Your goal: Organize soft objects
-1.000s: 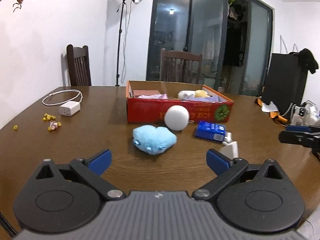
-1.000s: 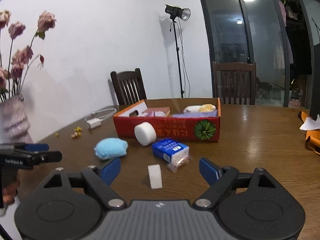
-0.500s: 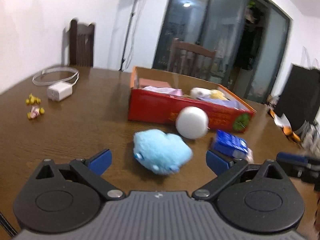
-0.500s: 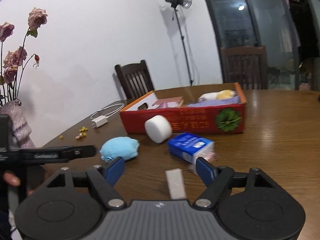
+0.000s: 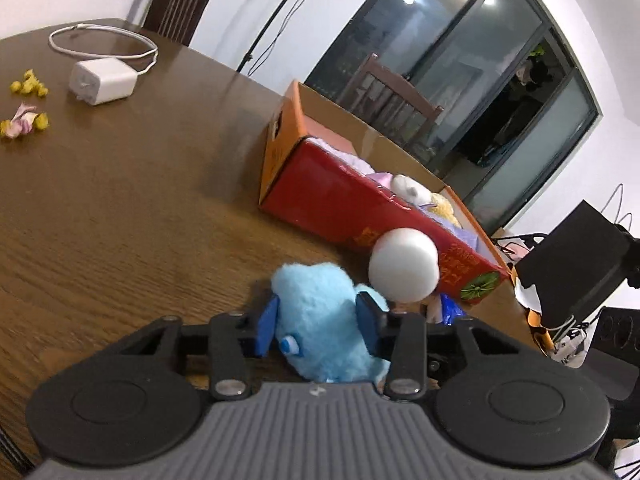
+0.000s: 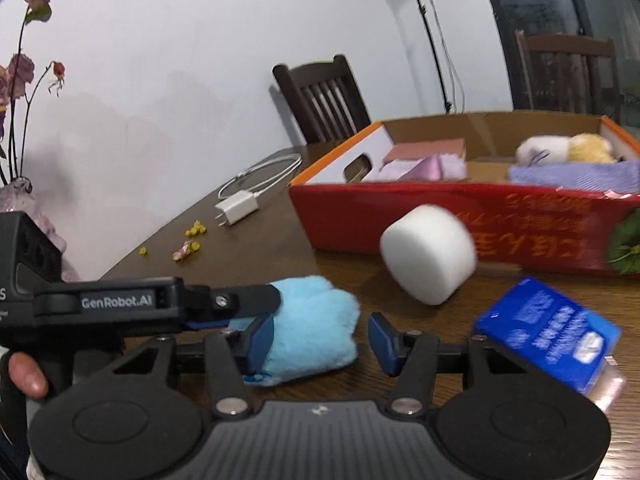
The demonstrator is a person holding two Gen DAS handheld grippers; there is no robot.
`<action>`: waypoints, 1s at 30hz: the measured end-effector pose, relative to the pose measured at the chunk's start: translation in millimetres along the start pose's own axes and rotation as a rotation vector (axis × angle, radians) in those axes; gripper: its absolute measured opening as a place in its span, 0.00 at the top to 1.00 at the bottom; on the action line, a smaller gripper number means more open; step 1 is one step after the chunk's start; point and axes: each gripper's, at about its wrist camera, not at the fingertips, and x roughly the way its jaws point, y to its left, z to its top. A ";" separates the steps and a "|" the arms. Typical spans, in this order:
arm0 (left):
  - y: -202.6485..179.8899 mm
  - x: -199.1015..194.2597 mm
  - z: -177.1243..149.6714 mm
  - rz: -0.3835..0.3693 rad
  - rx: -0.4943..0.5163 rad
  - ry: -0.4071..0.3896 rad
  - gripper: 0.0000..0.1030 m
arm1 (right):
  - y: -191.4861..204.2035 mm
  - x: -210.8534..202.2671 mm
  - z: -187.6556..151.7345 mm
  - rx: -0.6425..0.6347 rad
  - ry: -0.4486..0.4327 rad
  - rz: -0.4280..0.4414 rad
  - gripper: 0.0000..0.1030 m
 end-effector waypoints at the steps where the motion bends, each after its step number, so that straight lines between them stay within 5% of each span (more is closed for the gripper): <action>1: 0.7 -0.7 -0.1 -0.005 -0.006 0.000 0.61 | -2.0 1.5 -0.3 0.011 -0.001 0.012 0.48; 8: 2.0 0.7 -0.5 -0.017 -0.017 0.000 0.62 | -10.7 5.4 -4.4 0.090 0.026 0.096 0.58; 14: -1.0 -4.4 -1.8 -0.042 -0.009 -0.012 0.62 | 5.2 -5.2 -3.7 0.025 0.019 0.058 0.62; 18: -19.8 -28.8 -20.6 -0.132 -0.017 -0.018 0.62 | 24.6 -53.8 -17.2 -0.077 -0.035 0.016 0.62; 23: -53.1 -36.6 -57.2 -0.202 0.011 0.087 0.62 | 16.8 -120.9 -55.8 -0.011 -0.038 -0.002 0.63; 28: -85.1 -29.5 -78.3 -0.157 0.116 0.067 0.60 | 11.5 -151.8 -90.8 0.024 -0.020 -0.044 0.63; 30: -85.7 -33.8 -77.7 -0.114 0.095 0.020 0.50 | 12.4 -154.5 -98.0 0.028 -0.012 -0.035 0.63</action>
